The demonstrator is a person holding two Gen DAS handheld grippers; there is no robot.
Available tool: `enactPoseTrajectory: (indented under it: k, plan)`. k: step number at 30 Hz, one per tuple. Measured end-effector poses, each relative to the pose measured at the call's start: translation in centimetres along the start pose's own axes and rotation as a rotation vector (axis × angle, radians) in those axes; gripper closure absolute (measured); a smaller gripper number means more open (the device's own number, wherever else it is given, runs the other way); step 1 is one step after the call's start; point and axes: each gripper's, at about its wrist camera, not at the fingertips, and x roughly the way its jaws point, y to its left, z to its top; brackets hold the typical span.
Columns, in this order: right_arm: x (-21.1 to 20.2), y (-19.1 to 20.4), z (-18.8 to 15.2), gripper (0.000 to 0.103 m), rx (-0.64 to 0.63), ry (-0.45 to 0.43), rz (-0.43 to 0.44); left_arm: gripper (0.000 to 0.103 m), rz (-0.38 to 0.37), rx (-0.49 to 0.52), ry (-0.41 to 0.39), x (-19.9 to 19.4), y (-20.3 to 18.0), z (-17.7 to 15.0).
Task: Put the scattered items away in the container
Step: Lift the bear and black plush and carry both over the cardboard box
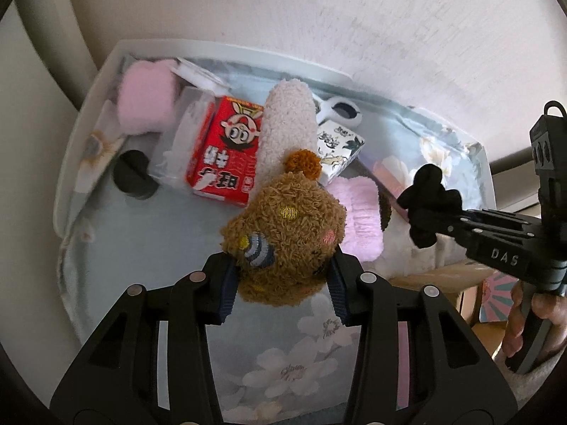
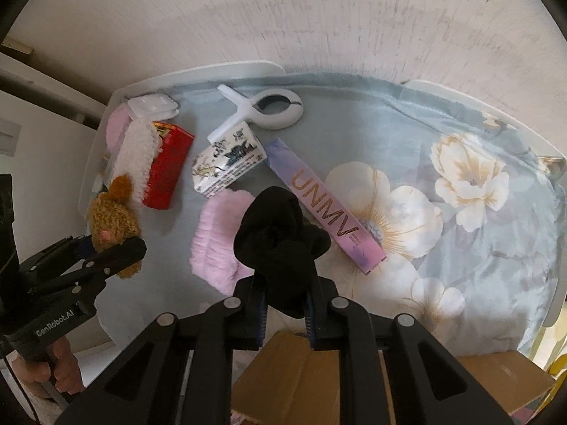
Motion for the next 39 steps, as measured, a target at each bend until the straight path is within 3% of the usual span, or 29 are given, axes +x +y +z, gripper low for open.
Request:
enactPoseTrajectory:
  k: [6, 11, 18, 25, 29, 34, 36, 39]
  plan:
    - [-3.9, -0.4, -1.7, 0.087, 0.034, -0.099, 0.018, 0.063, 0.024, 0.043, -0.090, -4.0, -1.7, 0.0]
    - [-5.7, 1.5, -1.9, 0.087, 0.065, -0.223, 0.026, 0.063, 0.022, 0.152, -0.187, -8.5, -5.6, -0.1]
    - [-11.6, -1.9, -7.7, 0.087, 0.184, -0.374, 0.009, 0.063, -0.083, 0.346, -0.239, -11.5, -14.0, -2.1]
    - [-14.6, -6.6, -14.5, 0.087, 0.338, -0.436, -0.053, 0.062, -0.170, 0.559, -0.137, -9.2, -22.4, -6.1]
    - [-14.6, -8.4, -17.4, 0.087, 0.415, -0.428, -0.052, 0.062, -0.161, 0.636, -0.003, -5.4, -24.8, -8.5]
    - [-11.4, -9.9, -20.1, 0.087, 0.486, -0.360, -0.063, 0.062, -0.017, 0.732, 0.163, 0.5, -25.5, -12.2]
    - [-9.8, -10.6, -20.9, 0.087, 0.514, -0.341, -0.055, 0.062, 0.062, 0.781, 0.174, 2.6, -25.8, -13.7]
    - [-7.3, -11.4, -21.7, 0.087, 0.544, -0.297, -0.056, 0.062, 0.116, 0.817, 0.203, 4.1, -25.8, -14.6]
